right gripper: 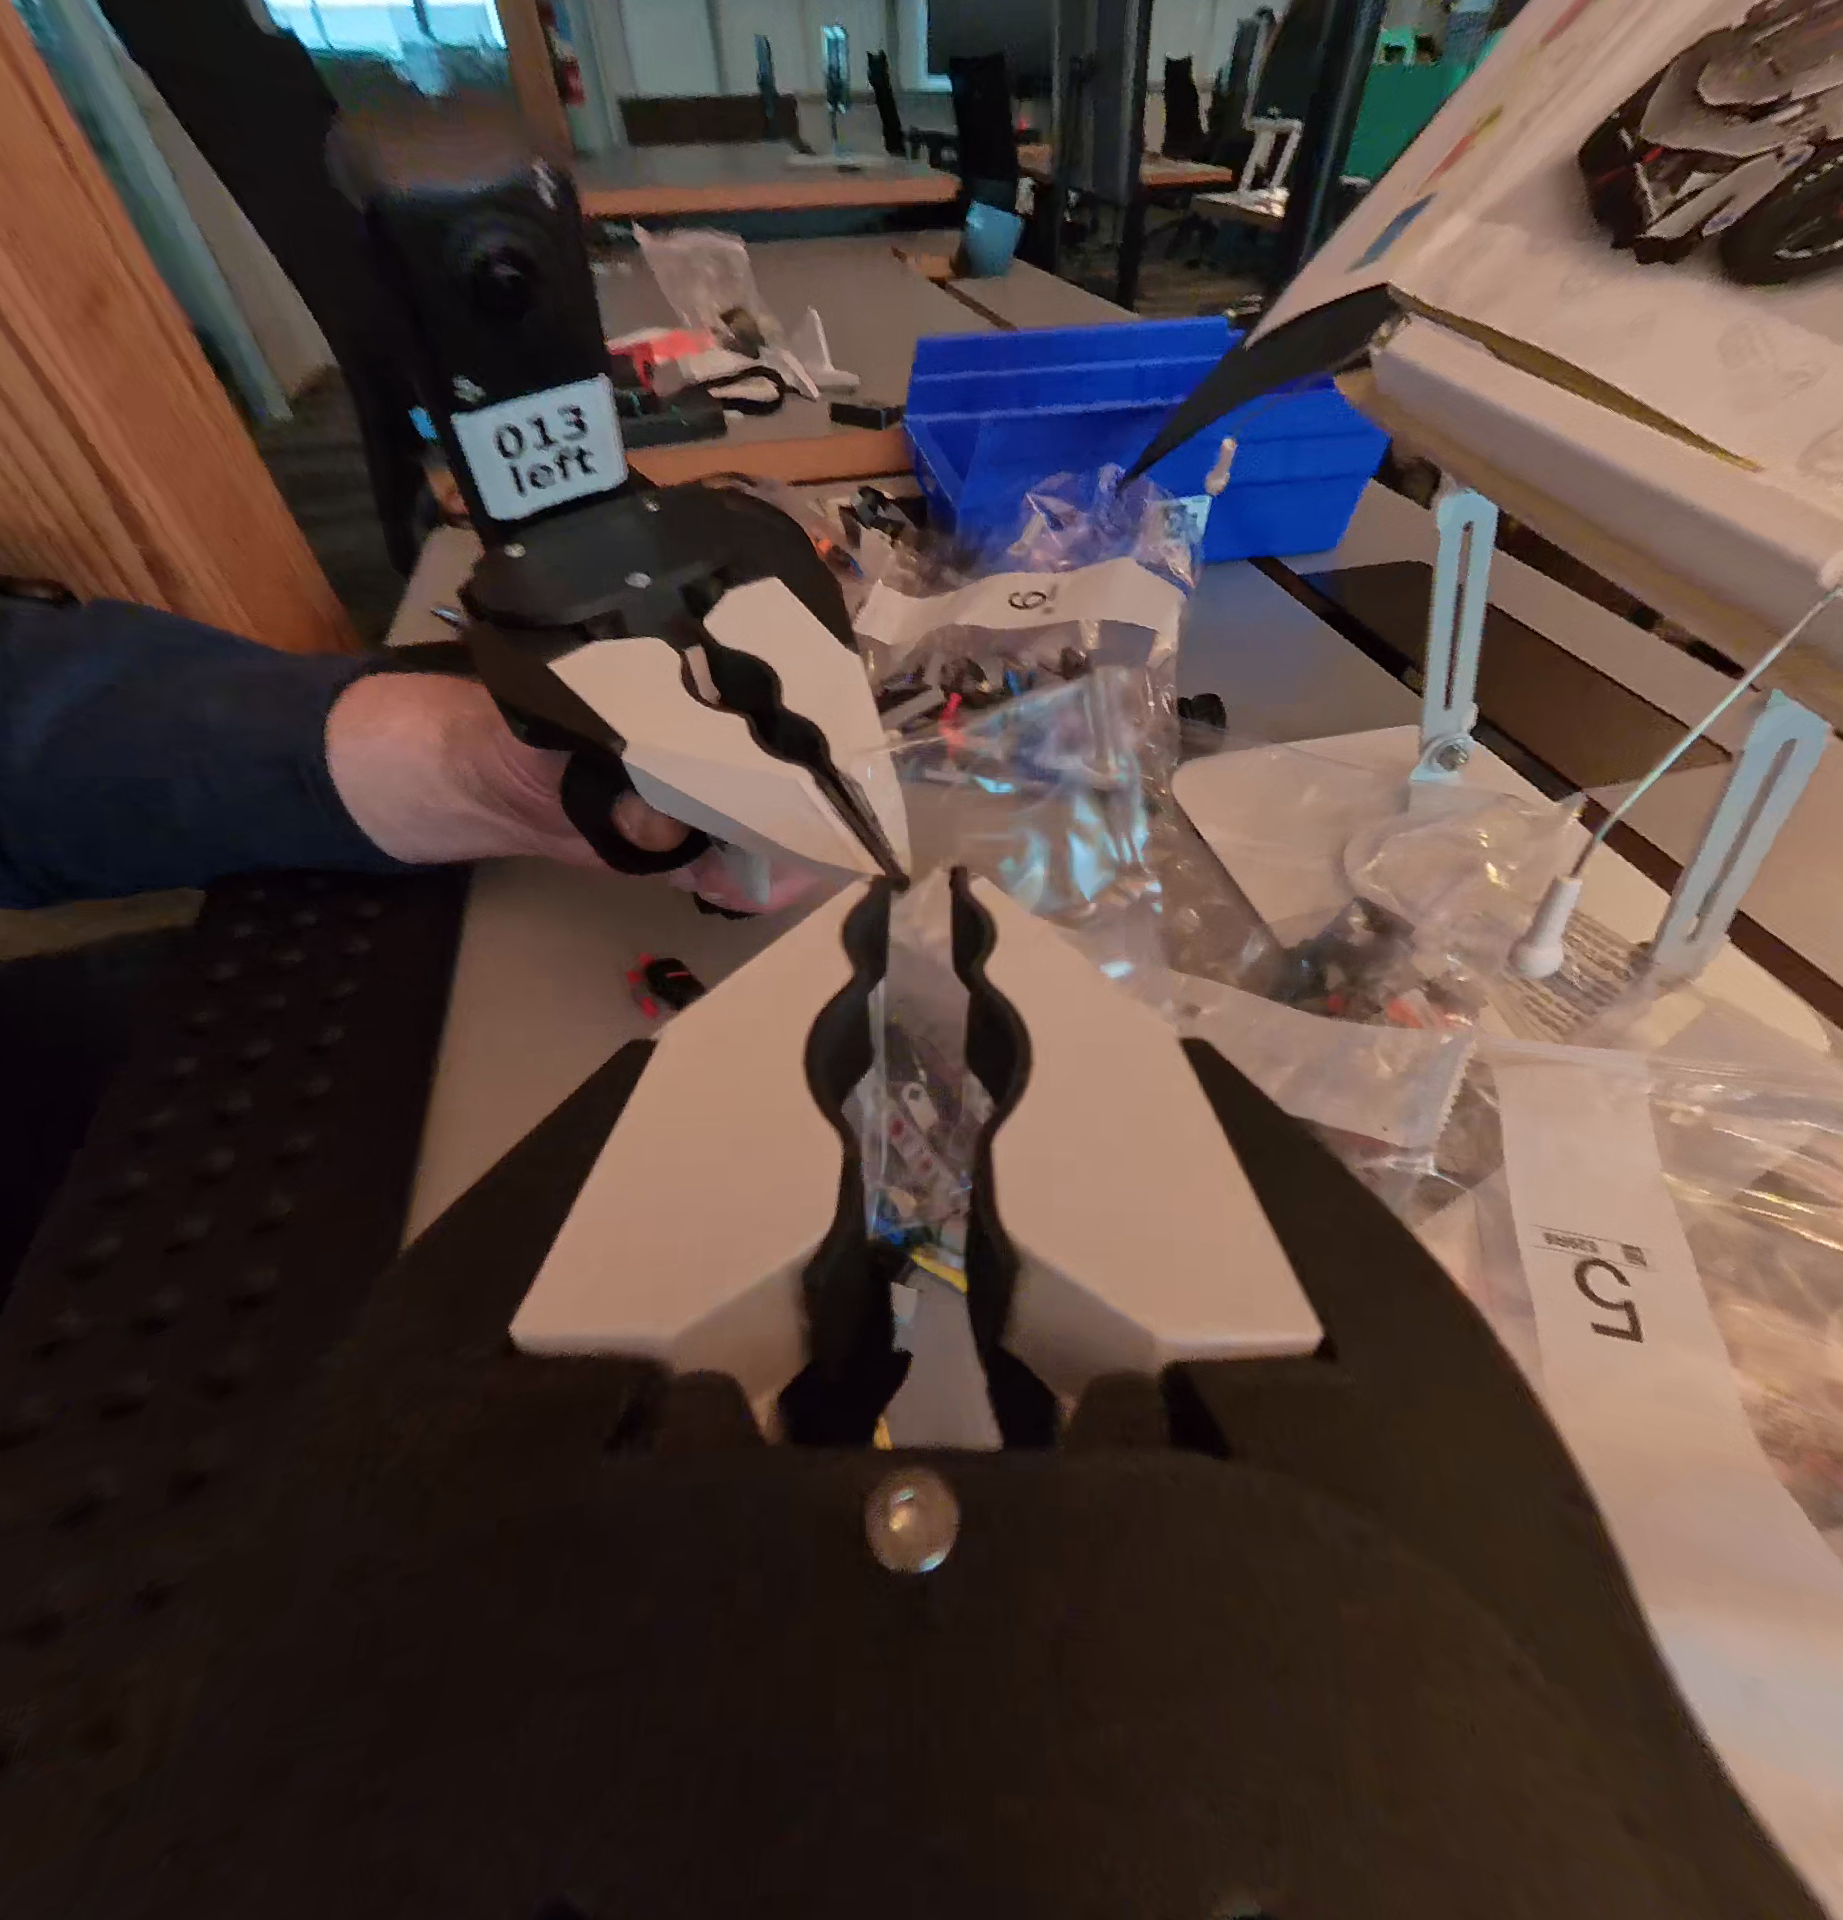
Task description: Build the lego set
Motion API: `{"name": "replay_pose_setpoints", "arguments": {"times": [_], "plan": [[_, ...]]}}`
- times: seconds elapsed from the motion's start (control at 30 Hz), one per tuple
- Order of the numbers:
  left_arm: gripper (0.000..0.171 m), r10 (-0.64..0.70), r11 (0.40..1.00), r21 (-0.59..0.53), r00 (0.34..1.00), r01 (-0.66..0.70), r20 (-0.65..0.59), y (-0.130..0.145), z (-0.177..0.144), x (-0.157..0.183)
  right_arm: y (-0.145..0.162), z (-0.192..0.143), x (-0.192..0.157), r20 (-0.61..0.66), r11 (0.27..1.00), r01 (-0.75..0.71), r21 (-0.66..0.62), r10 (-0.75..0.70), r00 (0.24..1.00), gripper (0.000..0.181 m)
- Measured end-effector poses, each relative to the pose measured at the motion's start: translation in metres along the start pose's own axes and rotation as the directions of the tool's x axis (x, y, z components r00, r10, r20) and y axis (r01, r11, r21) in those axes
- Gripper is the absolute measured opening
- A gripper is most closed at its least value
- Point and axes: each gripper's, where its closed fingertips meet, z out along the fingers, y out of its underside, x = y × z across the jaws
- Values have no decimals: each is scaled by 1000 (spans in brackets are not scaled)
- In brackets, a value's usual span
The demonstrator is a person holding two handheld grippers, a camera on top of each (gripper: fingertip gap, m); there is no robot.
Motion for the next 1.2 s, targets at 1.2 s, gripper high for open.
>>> {"name": "replay_pose_setpoints", "arguments": {"times": [1.2], "plan": [[0, 30, 999, 11, 1000, -30, 6, -3, -1, 2, 8, 0, -10, 155, 989, -147, -16, 148, 977, 0]]}}
